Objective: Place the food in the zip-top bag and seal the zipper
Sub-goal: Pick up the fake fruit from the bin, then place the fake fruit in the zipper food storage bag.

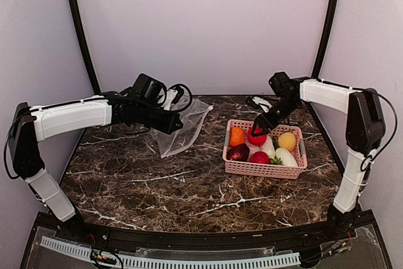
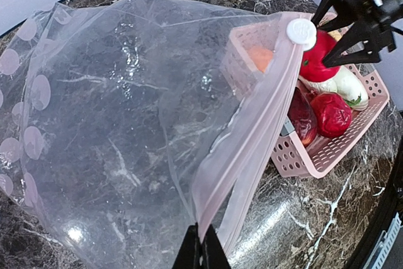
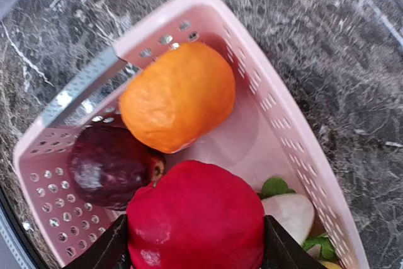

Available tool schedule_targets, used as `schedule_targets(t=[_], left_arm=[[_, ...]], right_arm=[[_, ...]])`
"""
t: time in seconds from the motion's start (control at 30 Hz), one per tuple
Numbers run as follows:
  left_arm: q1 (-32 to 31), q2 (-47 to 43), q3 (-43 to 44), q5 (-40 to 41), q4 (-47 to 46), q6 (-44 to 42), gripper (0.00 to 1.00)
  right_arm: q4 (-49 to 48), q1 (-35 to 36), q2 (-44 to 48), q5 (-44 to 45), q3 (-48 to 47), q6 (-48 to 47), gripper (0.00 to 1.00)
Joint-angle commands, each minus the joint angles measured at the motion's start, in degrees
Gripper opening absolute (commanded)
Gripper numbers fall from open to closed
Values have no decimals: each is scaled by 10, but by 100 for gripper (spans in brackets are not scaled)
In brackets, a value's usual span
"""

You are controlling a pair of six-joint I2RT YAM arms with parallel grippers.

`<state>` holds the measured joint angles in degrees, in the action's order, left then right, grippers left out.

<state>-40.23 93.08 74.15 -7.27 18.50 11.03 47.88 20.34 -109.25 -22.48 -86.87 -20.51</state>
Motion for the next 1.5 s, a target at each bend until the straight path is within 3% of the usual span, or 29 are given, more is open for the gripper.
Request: schedule_targets(t=[0.0,0.27,0.57,0.87,1.47], left_arm=[[0,20,35,-40,6,32,1],[0,38,66,-88,-73,165,1],[-4,85,118,-114,-128,260,1],[-9,65,186,-122,-66,237,1],[-30,8,138,-106,-42,215,1]], right_arm=[[29,3,102,-51,-14,1,52],[51,15,136,-302,-65,32,54],[11,108,68,-334,-209,88,55],[-38,124,-8,-304,-278,133,54],[-89,122,-12,-142,-249,156,54]])
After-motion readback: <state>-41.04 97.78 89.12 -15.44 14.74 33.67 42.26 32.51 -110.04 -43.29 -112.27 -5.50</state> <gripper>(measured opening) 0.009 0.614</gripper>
